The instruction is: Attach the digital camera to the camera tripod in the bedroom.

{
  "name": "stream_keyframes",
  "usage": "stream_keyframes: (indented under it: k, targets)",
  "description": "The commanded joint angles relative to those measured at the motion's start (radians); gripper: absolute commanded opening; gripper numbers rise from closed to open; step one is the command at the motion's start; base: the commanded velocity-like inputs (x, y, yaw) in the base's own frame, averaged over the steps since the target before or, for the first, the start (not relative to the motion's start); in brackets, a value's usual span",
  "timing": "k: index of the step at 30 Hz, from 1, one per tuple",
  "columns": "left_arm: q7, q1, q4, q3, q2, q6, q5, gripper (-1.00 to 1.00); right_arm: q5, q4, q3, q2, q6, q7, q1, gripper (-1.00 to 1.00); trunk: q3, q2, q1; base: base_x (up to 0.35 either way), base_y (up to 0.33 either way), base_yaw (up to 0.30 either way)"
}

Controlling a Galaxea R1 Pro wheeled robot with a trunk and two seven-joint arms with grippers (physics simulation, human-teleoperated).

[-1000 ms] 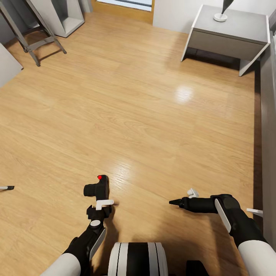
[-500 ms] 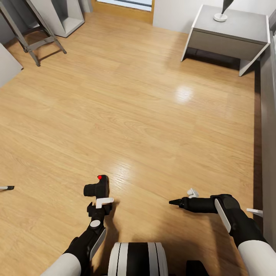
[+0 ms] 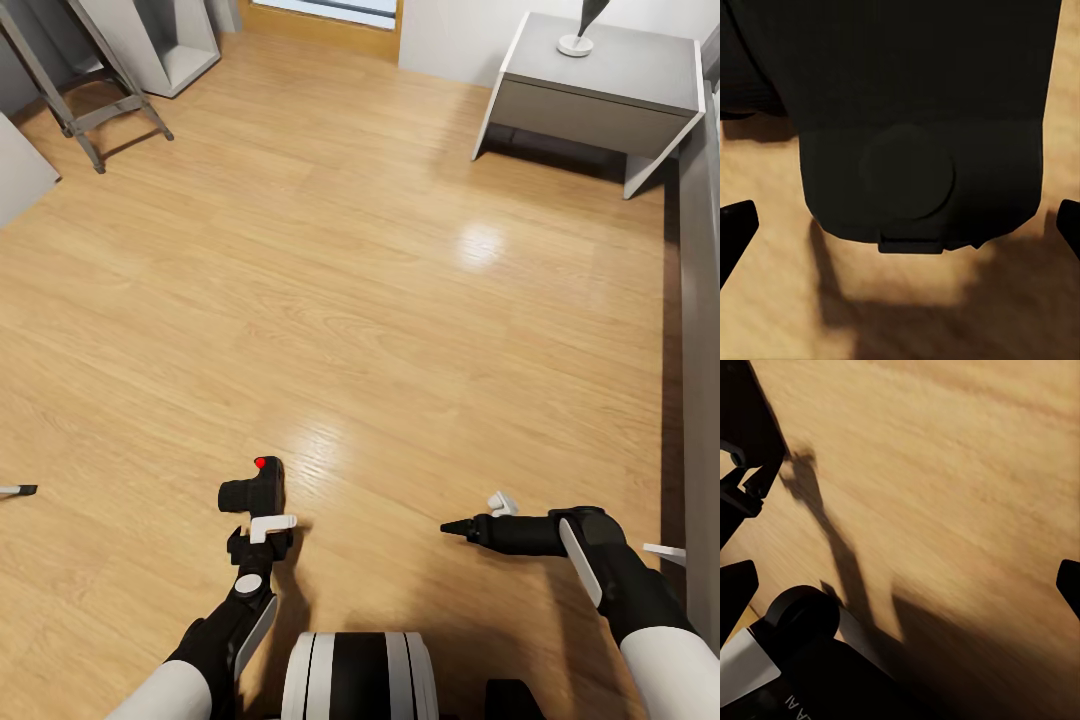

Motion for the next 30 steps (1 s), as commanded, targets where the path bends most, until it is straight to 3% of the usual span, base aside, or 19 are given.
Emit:
stream_keyframes:
  k: [1, 30]
  targets:
    - [0.007, -0.001, 0.001, -0.006, 0.001, -0.004, 0.007, 1.0, -0.008, 0.0, -0.001, 0.0, 0.008, -0.003, 0.0, 1.0, 0.0, 0.0, 0.0, 0.0, 0.0, 0.0]
    - [0.005, -0.001, 0.015, -0.007, 0.001, -0.054, 0.005, 1.0, -0.008, 0.0, 0.0, 0.0, 0.008, -0.004, -0.001, 1.0, 0.0, 0.0, 0.0, 0.0, 0.0, 0.0]
